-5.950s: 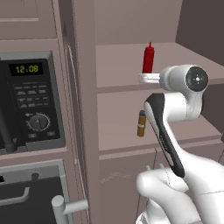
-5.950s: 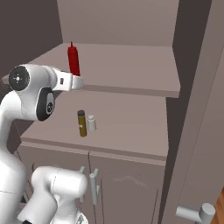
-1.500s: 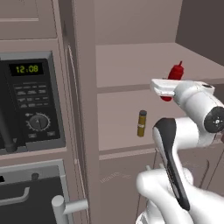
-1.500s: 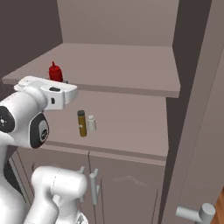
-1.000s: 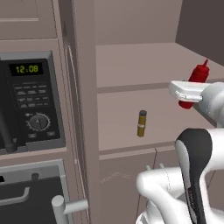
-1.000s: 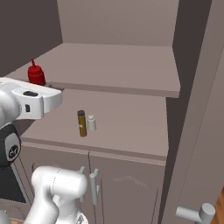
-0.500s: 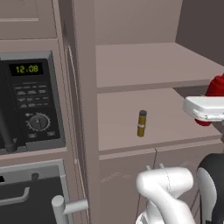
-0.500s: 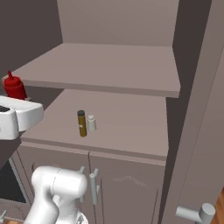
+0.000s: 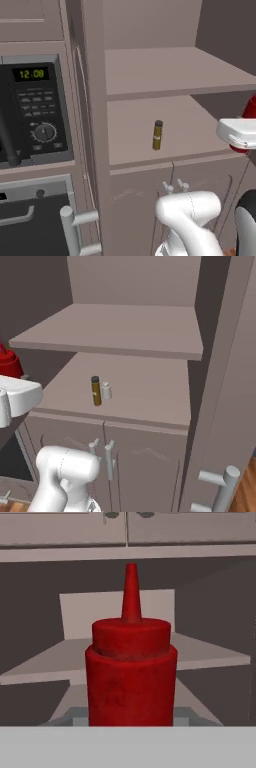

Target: Collect the turmeric, ketchup, and shaker from the cabinet and place them next to the stove.

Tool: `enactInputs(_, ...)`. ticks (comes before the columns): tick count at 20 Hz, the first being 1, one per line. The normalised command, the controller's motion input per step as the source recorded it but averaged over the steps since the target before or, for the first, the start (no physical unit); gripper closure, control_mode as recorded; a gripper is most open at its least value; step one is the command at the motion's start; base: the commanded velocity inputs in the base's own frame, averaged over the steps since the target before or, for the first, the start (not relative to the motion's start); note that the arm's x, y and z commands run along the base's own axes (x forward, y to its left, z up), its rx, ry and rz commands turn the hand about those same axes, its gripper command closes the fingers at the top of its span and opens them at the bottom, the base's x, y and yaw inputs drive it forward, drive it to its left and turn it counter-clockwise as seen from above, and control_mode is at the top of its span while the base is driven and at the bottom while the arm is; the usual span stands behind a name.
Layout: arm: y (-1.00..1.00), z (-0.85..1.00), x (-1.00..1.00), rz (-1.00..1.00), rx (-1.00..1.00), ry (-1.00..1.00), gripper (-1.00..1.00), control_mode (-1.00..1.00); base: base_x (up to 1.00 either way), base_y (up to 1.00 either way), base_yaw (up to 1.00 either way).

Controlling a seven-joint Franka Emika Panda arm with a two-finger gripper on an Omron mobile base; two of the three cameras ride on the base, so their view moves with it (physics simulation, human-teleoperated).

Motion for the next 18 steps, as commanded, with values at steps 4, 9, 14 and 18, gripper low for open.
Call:
enactInputs(4,0.0,0.0,0.0,0.0,0.0,0.0,1.0,1.0,-0.88,0.08,-0.17)
enactInputs(9,0.0,0.0,0.0,0.0,0.0,0.0,1.0,1.0,-0.89,0.01,-0.21)
enactInputs(14,0.0,0.0,0.0,0.0,0.0,0.0,1.0,1.0,-0.82,0.07,-0.36)
enactInputs(18,0.0,0.0,0.0,0.0,0.0,0.0,1.0,1.0,-0.7,0.0,-0.52)
